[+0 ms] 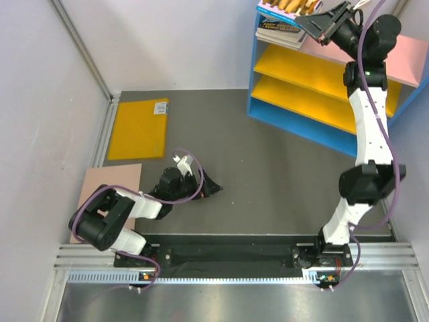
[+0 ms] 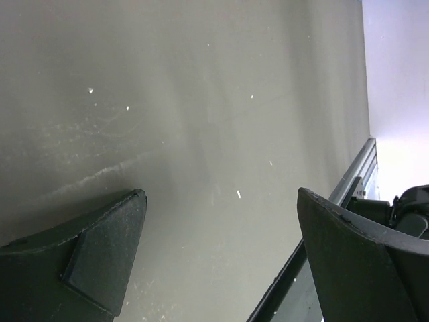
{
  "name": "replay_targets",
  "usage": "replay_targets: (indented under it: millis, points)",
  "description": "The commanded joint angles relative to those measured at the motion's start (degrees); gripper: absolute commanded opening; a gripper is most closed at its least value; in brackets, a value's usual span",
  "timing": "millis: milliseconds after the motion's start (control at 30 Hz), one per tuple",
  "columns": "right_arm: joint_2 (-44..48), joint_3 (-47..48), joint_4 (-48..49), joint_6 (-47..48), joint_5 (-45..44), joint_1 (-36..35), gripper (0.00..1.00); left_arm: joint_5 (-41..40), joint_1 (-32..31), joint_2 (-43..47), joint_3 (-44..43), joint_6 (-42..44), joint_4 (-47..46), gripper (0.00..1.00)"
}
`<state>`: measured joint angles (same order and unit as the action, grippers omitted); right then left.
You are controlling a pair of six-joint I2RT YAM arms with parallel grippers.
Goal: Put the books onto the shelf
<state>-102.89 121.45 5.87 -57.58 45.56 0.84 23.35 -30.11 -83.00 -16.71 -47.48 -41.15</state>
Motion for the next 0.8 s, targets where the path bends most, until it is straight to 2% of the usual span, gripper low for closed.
replay_targets:
  millis: [0,100,200,767]
  points:
    - [-7.5,10.6,11.4,-16.7,6.9,3.5,0.00,0.7,-0.4,-1.9,-0.3,-0.2,-1.7,0.99]
    - [-12.8,16.9,14.1,-23.5,7.6,4.8,0.00,0.9,-0.5,-2.9,-0.5,-0.2,-2.2,0.99]
    - [-14.3,18.2,14.5,-24.8,6.9,5.7,0.00,1.2,-0.6,-3.6,-0.7,-0.4,-2.7,0.99]
    - [-13.3,12.7,10.7,-23.6,14.2,5.7,0.00,1.5,-0.9,-5.1,-1.4,-0.7,-3.0,0.99]
